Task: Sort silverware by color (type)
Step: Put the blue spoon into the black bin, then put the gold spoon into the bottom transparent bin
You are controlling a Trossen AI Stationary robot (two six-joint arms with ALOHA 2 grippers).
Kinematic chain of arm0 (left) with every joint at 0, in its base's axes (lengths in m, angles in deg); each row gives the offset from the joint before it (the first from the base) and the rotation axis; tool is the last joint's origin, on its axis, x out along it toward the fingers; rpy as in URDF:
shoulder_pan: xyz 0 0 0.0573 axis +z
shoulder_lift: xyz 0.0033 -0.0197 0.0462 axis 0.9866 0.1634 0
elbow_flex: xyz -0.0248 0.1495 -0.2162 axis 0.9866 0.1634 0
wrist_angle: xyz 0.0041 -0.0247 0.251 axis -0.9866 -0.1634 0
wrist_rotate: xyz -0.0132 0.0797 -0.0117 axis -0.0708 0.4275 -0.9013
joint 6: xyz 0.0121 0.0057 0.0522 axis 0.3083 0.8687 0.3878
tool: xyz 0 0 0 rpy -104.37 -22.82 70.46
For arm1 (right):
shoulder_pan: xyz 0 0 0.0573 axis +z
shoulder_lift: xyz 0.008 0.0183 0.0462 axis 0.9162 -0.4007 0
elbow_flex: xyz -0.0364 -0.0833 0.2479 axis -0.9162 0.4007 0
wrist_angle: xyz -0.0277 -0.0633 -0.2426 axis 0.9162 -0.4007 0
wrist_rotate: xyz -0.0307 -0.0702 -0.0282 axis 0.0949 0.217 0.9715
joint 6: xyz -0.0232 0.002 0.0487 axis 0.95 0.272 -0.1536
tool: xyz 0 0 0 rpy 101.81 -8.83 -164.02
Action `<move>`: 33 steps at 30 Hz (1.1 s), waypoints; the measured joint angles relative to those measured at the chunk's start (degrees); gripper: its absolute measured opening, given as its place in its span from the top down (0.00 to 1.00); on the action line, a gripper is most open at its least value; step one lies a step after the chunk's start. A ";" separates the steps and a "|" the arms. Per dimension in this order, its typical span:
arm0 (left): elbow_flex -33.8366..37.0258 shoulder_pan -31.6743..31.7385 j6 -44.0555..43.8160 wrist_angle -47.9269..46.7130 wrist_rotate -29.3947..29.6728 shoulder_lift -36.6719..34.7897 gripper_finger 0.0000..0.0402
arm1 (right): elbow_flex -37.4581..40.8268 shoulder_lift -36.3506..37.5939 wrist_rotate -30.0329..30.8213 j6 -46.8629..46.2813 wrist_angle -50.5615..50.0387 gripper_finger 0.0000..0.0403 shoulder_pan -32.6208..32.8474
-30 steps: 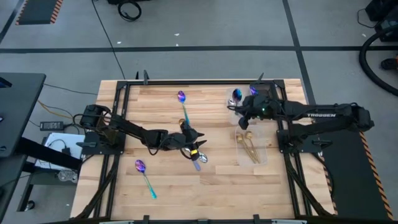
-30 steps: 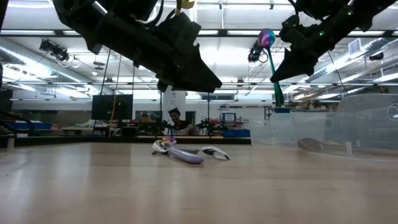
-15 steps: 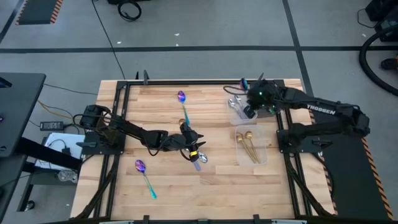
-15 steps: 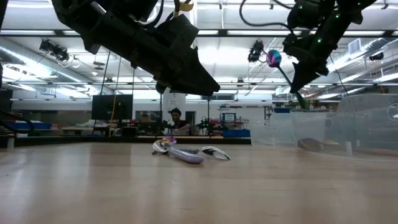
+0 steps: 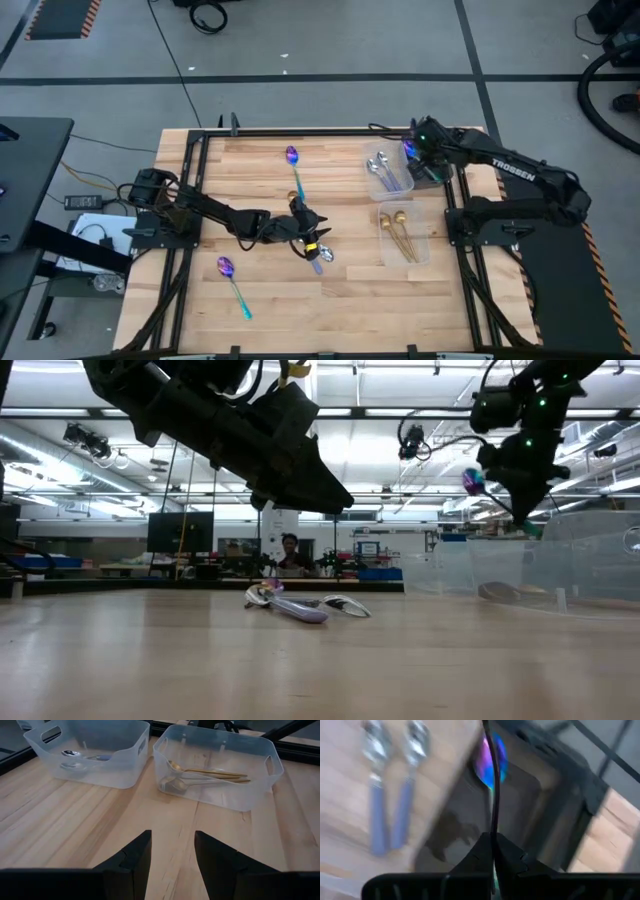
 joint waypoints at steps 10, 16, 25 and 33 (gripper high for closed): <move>0.00 -0.11 0.00 0.02 0.01 0.00 0.61 | 0.02 -9.14 2.64 2.91 -5.10 0.96 -3.99; 0.00 -0.13 -0.75 0.01 -0.03 0.00 0.61 | 0.02 -13.65 4.78 3.38 -5.83 0.85 -5.12; -1.06 1.61 -15.06 -17.65 -0.13 -4.66 0.61 | 0.03 -14.07 1.89 5.43 -5.20 0.65 -4.93; -1.03 4.72 -22.88 -29.64 0.09 -6.45 0.61 | 0.04 -5.63 10.13 5.53 0.06 0.65 -2.95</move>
